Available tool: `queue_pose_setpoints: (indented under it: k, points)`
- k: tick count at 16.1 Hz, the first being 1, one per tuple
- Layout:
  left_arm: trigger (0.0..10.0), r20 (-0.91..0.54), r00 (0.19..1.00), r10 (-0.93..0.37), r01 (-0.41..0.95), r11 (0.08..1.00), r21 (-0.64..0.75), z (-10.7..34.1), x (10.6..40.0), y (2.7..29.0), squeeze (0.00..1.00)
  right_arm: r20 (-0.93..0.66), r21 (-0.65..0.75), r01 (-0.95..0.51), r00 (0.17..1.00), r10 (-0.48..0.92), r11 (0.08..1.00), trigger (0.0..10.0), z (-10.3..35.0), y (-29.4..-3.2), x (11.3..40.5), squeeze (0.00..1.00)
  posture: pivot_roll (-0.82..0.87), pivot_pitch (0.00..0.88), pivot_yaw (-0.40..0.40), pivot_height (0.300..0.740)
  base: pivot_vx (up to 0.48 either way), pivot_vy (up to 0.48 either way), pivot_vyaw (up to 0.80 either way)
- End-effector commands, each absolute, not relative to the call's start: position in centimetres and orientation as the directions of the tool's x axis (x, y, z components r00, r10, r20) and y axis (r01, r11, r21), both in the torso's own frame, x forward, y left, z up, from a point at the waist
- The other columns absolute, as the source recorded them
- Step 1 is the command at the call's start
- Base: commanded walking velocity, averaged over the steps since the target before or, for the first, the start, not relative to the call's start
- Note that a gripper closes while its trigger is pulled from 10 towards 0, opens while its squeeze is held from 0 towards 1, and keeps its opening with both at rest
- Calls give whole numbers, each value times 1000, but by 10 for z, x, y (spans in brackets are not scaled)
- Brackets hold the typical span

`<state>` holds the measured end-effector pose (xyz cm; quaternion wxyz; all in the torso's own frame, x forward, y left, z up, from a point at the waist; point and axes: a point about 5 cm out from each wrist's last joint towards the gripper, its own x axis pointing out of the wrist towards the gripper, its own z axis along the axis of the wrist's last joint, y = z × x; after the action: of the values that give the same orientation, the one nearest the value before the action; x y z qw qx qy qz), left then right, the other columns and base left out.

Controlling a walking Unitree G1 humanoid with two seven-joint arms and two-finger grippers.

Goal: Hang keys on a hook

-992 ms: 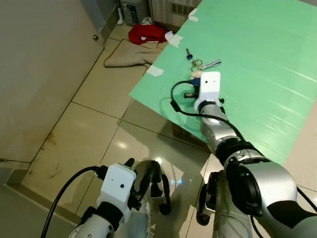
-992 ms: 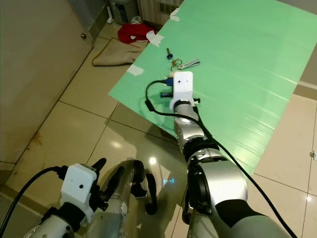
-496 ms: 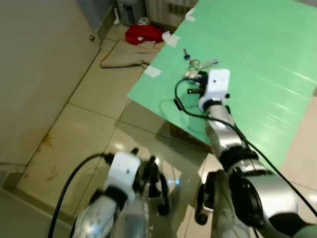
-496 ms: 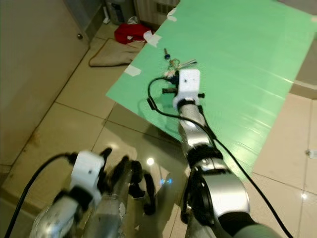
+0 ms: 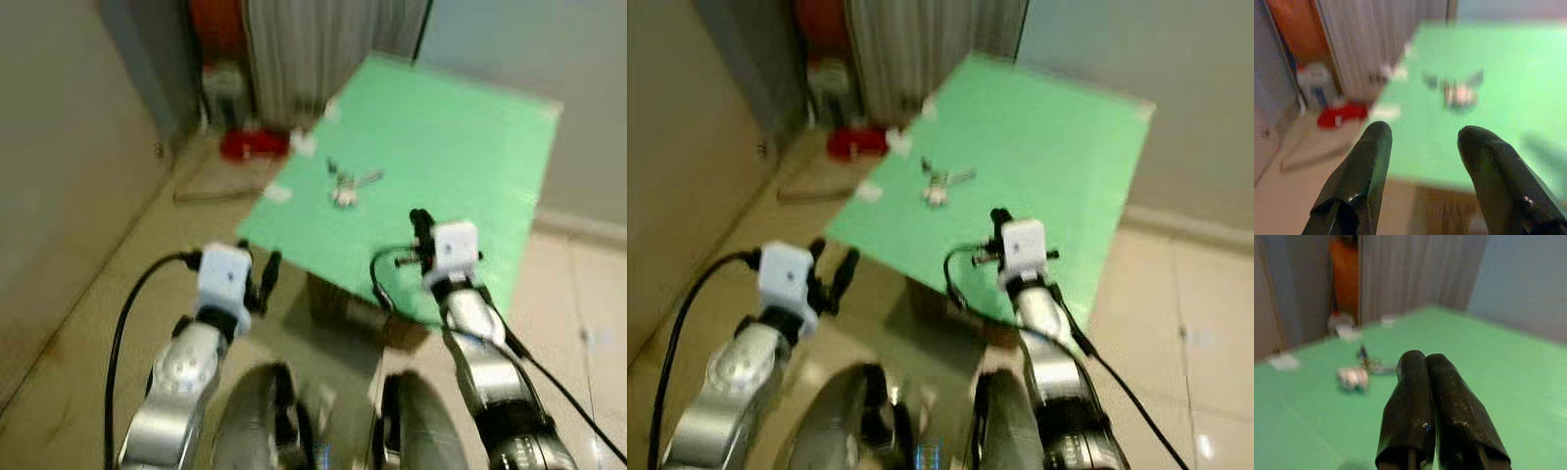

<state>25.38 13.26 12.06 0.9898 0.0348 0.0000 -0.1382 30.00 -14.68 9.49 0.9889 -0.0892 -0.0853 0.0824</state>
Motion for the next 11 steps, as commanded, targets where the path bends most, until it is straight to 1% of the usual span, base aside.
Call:
queue_pose_setpoints:
  k: [1,3,6,8,11]
  points:
    - [10000,-3,966,-260,260,965,39,118,256,136,0,145,-198,-171,969,202,965,10000,92,-143,295,0,-44,4,45,641,304,0,0]
    - [10000,40,953,-300,298,953,46,123,265,131,0,104,-207,-175,974,199,963,10000,85,-142,294,0,-46,0,50,641,394,274,0]
    - [10000,48,937,-345,342,938,66,124,267,127,0,78,-215,-165,980,186,963,10000,84,-142,299,0,-39,0,56,641,395,270,0]
    - [10000,50,931,-361,357,930,84,122,268,127,0,59,-203,-162,982,177,966,10000,82,-142,301,0,-32,0,56,641,396,268,-556]
    - [10000,17,918,-395,390,912,125,118,269,127,0,43,-201,-172,982,185,964,10000,79,-137,302,0,-24,0,60,641,459,0,-598]
